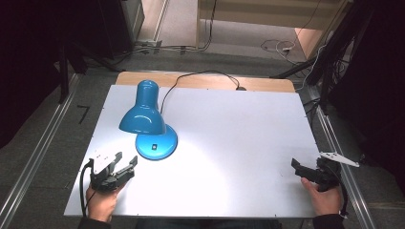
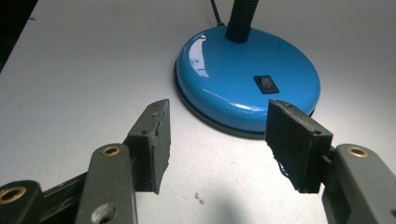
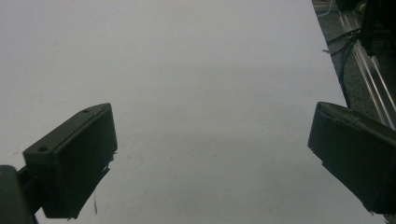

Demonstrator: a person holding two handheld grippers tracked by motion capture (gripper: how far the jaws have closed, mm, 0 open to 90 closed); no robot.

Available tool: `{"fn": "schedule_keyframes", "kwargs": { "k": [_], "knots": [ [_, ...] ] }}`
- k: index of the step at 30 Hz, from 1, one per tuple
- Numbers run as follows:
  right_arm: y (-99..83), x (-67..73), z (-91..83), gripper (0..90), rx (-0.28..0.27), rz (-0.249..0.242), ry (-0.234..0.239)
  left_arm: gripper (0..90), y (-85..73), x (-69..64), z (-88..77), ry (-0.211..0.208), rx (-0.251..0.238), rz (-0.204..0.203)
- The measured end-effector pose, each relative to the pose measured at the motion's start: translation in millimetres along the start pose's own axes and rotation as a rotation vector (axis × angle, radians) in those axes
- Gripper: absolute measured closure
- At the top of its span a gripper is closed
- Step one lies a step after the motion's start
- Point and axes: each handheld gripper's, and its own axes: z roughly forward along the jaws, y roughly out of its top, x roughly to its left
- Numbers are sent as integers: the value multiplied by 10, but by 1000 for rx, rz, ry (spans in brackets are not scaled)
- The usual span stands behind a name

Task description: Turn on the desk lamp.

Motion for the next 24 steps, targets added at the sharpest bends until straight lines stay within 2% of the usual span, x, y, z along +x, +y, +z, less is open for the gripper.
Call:
{"fn": "schedule_keyframes", "kwargs": {
  "k": [18,24],
  "knots": [
    [-6,-4,3,0,7,-1,4,411,-15,59,-69,5,-5,-17],
    [-7,-7,6,0,7,-1,2,410,-23,77,-103,20,-9,-14]
  ]
}}
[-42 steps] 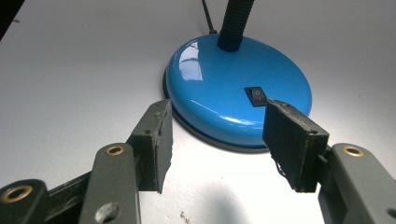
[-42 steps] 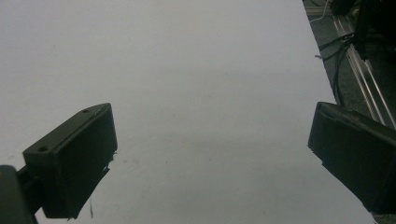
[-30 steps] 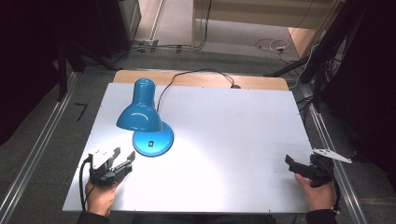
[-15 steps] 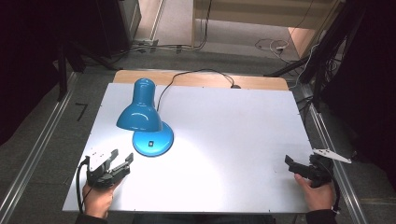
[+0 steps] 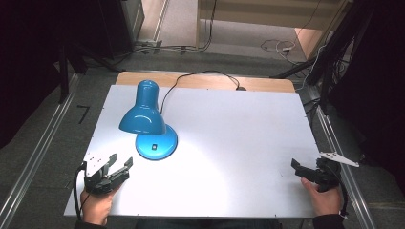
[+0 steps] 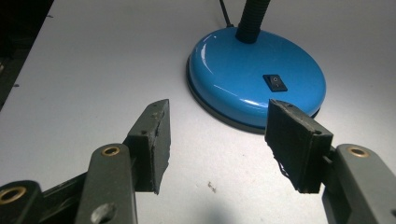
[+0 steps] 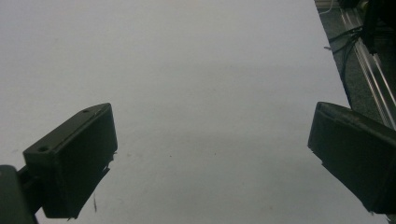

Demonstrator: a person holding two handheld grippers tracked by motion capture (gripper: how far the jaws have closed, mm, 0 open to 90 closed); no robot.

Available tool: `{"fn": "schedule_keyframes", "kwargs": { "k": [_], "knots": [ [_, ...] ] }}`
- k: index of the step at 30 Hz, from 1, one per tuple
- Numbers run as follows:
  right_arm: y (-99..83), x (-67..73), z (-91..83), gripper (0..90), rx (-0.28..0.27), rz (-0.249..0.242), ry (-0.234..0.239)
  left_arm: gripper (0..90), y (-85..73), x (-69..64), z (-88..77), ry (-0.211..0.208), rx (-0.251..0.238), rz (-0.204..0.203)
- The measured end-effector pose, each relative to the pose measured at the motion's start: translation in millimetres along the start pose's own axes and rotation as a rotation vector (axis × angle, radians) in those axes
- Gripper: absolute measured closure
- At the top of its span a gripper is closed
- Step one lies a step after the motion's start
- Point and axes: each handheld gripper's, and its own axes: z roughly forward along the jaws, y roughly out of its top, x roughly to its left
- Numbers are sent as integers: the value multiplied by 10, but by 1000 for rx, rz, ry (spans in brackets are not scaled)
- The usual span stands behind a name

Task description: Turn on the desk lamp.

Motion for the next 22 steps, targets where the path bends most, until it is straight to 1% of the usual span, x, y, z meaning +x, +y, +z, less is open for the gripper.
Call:
{"fn": "schedule_keyframes", "kwargs": {
  "k": [2,7,11,13,14,15,16,18,19,21,22],
  "knots": [
    [-1,-1,-1,0,2,3,1,409,-4,6,-8,2,4,8],
    [-1,1,0,0,4,2,1,400,-9,18,-16,10,9,8],
    [-4,1,-1,0,4,3,-1,396,-15,62,-22,27,15,0],
    [-7,-5,0,0,3,-1,0,387,-16,75,-20,28,18,-5],
    [-9,-6,-1,0,5,1,-1,376,-22,100,-16,37,29,-13],
    [-12,-9,-2,0,5,1,-1,357,-22,100,-16,37,29,-13],
    [-15,-12,-2,0,7,3,-1,332,-26,132,-8,49,35,-25],
    [-23,-20,-3,0,12,4,0,262,-27,167,7,71,46,-39],
    [-27,-25,1,0,13,5,-2,233,-27,167,7,71,46,-39],
    [-35,-39,24,0,14,1,0,193,-23,230,65,99,70,-56],
    [-35,-39,24,0,14,1,0,183,-23,230,65,99,70,-56]
  ]
}}
